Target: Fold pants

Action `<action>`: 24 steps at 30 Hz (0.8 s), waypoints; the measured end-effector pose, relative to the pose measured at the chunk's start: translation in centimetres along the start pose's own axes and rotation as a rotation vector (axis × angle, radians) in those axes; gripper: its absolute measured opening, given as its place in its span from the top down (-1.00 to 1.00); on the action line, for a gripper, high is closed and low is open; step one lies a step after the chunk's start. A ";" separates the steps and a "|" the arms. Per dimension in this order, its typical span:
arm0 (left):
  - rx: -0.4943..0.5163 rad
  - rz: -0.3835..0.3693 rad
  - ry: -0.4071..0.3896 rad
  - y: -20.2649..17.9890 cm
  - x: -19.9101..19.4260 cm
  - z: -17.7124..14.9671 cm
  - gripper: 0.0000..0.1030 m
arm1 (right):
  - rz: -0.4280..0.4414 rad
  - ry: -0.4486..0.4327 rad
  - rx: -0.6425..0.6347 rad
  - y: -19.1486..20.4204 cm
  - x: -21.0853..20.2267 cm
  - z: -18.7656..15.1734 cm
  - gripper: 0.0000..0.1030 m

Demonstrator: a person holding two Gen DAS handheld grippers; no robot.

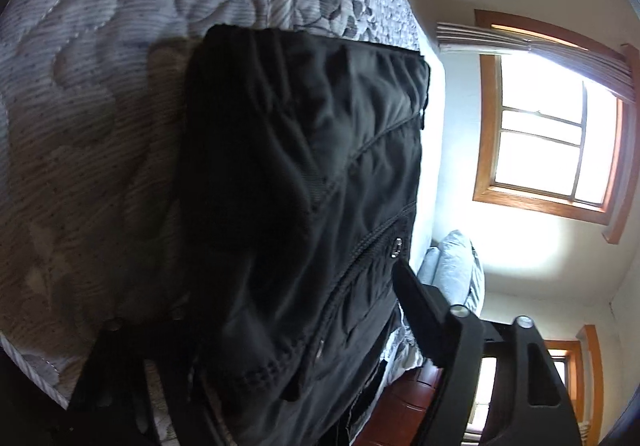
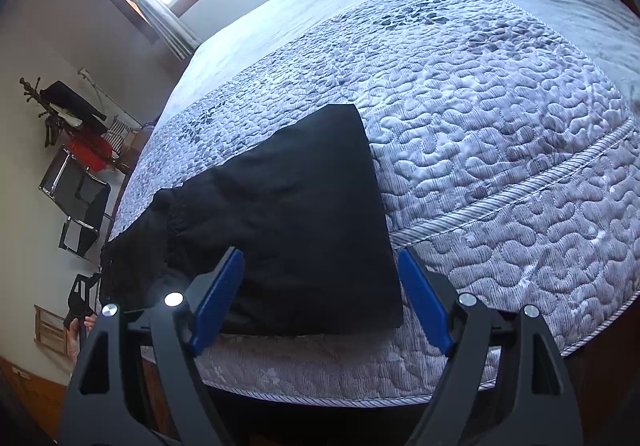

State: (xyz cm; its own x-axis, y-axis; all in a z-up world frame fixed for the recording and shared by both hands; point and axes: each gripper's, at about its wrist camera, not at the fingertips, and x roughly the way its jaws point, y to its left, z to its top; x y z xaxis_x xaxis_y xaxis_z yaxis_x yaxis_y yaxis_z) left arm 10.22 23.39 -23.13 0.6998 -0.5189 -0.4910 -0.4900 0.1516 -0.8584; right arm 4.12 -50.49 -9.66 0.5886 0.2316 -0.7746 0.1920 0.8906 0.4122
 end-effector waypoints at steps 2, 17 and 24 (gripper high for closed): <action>0.004 0.035 0.002 0.1 0.2 -0.1 -0.09 | -0.009 0.003 -0.004 -0.1 0.0 -0.1 -0.54; 0.112 -0.001 -0.059 -3.3 -0.8 -3.0 0.68 | -0.021 -0.004 0.050 -1.9 -0.4 -0.4 -0.54; 0.271 0.008 -0.082 -7.0 -1.2 -5.3 0.68 | -0.023 -0.026 0.073 -2.9 -1.3 -0.4 -0.54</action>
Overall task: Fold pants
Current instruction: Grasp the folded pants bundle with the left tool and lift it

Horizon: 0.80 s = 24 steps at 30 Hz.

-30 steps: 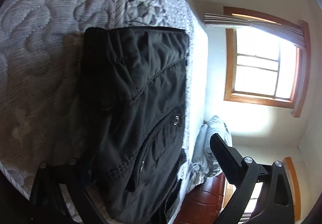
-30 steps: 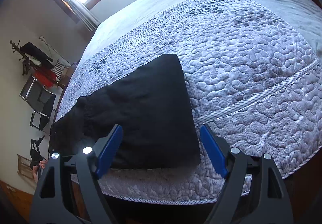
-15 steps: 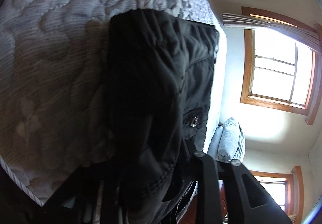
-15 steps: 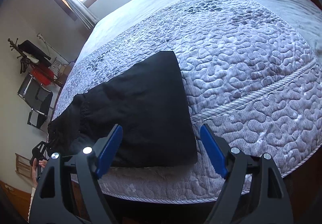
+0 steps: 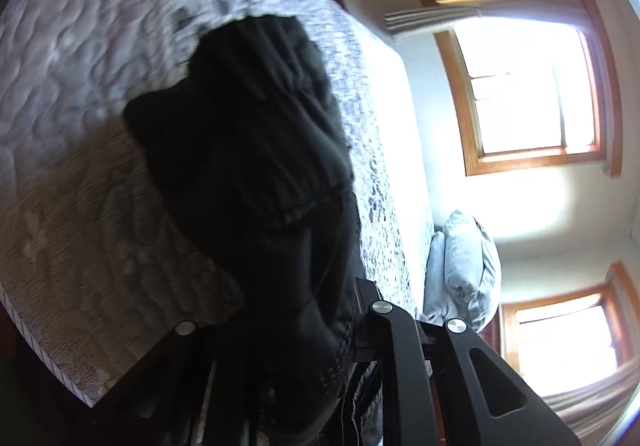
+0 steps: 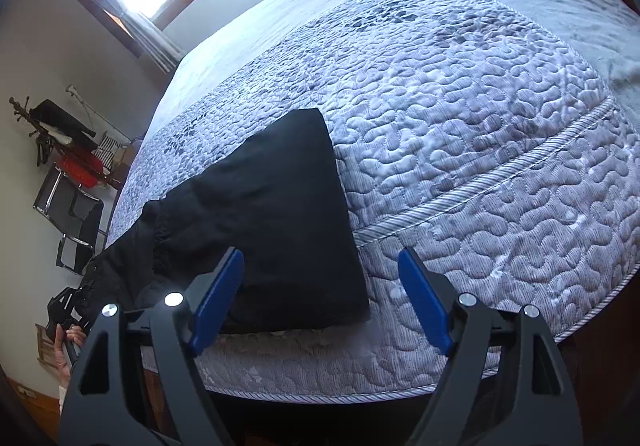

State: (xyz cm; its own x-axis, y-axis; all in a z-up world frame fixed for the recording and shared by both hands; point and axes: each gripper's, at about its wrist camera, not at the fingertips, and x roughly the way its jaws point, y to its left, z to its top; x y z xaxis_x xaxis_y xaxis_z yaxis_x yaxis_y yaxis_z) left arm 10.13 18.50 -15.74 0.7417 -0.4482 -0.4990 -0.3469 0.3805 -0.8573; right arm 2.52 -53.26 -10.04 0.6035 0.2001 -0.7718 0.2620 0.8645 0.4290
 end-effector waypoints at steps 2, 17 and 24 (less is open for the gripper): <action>0.032 0.000 -0.004 -1.1 -0.1 -0.4 0.68 | -0.003 -0.009 0.004 -0.3 -0.3 0.1 -0.54; 0.276 0.000 -0.020 -9.5 0.8 -4.3 0.59 | -0.013 -0.054 0.080 -3.3 -1.8 0.3 -0.54; 0.396 -0.021 0.007 -13.7 1.9 -7.0 0.53 | -0.004 -0.056 0.090 -3.6 -1.7 0.1 -0.54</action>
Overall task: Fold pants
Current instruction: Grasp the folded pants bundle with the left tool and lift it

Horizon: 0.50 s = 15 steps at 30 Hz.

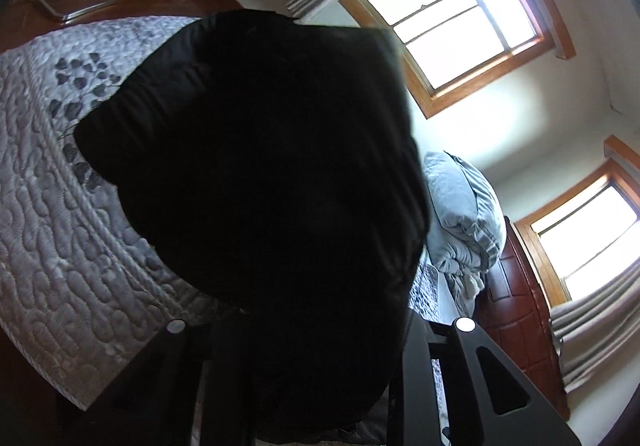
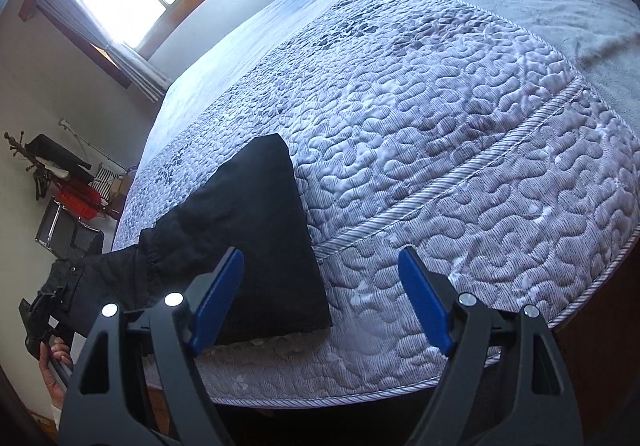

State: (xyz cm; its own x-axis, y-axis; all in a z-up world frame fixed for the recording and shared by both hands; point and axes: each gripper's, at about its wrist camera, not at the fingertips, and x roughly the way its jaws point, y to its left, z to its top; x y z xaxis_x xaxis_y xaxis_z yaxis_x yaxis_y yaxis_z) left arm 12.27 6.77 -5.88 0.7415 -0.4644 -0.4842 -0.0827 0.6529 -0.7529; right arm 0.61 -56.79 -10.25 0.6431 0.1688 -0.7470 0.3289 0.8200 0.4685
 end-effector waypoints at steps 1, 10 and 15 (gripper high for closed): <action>0.025 0.002 0.002 -0.8 0.2 -0.3 0.52 | 0.000 -0.002 0.000 0.0 -0.1 0.0 -0.54; 0.142 -0.002 0.036 -5.0 2.0 -2.3 0.50 | -0.003 -0.016 0.022 -1.0 -0.6 0.1 -0.54; 0.228 0.011 0.067 -7.3 3.1 -4.4 0.49 | -0.002 -0.015 0.023 -1.2 -0.5 0.0 -0.54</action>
State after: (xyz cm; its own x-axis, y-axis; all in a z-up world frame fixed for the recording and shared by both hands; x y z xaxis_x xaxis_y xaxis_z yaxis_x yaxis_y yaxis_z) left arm 12.28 -2.09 -3.82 0.6947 -0.4904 -0.5262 0.0676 0.7728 -0.6310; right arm -0.11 -57.83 -10.41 0.6528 0.1591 -0.7406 0.3458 0.8073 0.4782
